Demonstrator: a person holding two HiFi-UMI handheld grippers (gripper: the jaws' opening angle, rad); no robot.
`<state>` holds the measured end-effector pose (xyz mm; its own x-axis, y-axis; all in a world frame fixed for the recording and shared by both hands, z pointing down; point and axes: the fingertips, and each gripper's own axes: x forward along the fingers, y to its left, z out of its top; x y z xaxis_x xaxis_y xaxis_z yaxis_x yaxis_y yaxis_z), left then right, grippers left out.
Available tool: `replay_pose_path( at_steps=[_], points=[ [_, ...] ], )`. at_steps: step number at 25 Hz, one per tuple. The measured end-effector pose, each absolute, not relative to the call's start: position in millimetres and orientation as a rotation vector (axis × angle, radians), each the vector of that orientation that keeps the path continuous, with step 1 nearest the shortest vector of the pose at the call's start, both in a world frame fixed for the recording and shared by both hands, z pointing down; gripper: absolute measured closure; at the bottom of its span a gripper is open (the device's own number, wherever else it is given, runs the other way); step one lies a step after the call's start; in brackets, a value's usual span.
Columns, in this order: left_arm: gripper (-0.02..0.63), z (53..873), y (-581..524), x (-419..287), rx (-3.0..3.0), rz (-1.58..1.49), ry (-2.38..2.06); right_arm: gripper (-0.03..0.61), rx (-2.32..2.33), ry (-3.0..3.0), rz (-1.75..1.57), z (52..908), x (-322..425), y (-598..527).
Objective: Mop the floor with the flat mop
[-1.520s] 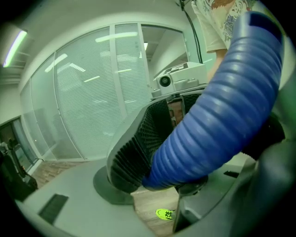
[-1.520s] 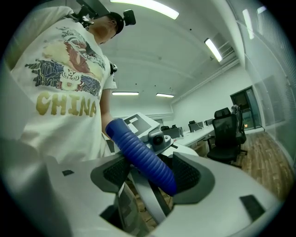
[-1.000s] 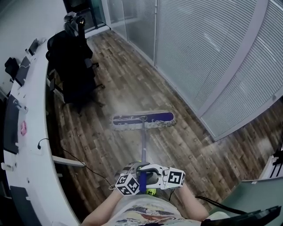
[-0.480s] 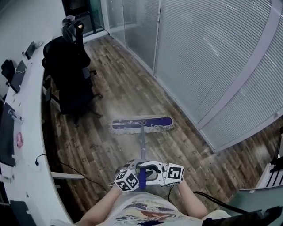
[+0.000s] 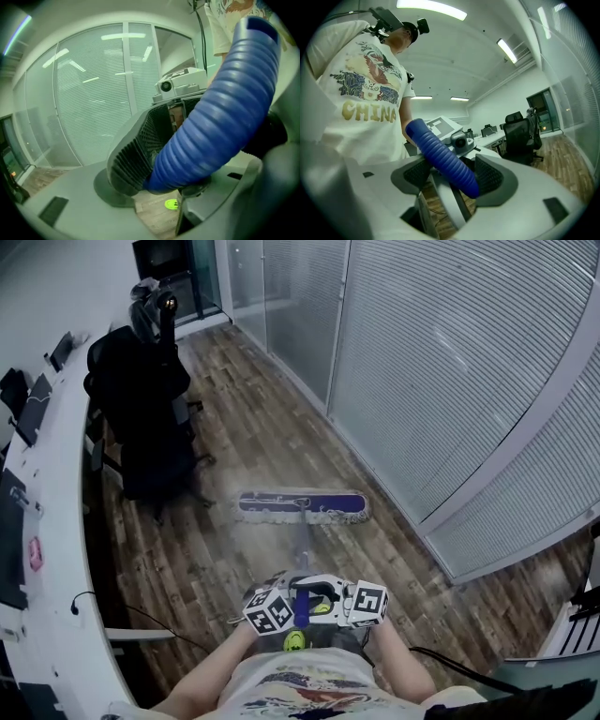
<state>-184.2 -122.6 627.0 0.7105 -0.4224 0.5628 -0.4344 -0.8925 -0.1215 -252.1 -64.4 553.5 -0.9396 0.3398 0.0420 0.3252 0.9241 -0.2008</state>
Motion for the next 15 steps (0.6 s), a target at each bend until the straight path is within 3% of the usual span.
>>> replay_pose_path(
  at_steps=[15],
  points=[
    [0.408, 594.4, -346.9, -182.3, 2.843, 0.851, -0.748, 0.304, -0.508, -3.097, 0.350, 520.1, -248.5, -289.2]
  ],
)
